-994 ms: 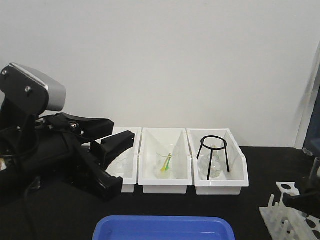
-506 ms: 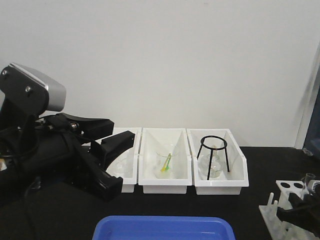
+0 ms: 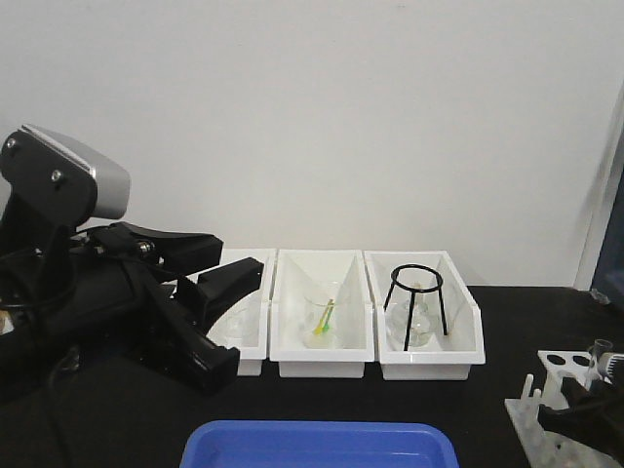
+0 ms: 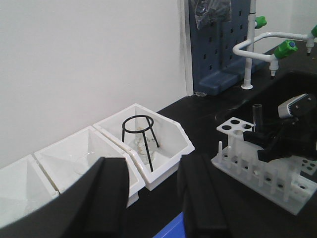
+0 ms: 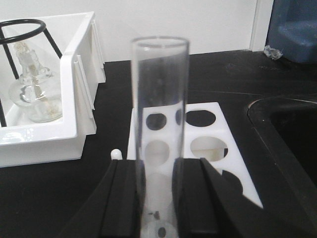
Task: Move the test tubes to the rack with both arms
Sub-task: 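Lower the test tube into a rack hole and open the right gripper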
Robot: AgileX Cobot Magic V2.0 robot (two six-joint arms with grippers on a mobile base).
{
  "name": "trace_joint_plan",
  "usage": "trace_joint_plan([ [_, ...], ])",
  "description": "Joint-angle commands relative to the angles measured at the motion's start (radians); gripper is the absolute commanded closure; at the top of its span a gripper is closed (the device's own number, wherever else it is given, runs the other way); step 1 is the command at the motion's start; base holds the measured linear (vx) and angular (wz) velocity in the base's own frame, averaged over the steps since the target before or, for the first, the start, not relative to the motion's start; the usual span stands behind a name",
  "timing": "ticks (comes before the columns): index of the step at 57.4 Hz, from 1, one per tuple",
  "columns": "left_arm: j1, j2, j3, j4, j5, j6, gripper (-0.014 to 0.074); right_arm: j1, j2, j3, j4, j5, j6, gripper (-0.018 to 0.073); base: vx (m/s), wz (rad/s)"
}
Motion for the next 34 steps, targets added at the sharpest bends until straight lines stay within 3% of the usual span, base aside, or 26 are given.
trace_joint_plan([
  [1,0.002,-0.025,-0.031,-0.004,-0.066,-0.001,0.022,-0.007,-0.036,-0.025,0.003,-0.107,-0.009,0.0277,0.0,0.0],
  [16,0.002,-0.025,-0.031,-0.004,-0.055,-0.001,0.022,-0.007,-0.036,-0.025,0.003,-0.155,-0.009,0.0064,0.0,0.0],
  [34,0.002,-0.025,-0.031,-0.004,-0.054,-0.001,0.022,-0.007,-0.197,-0.025,0.002,-0.119,-0.006,0.0052,0.0,0.0],
])
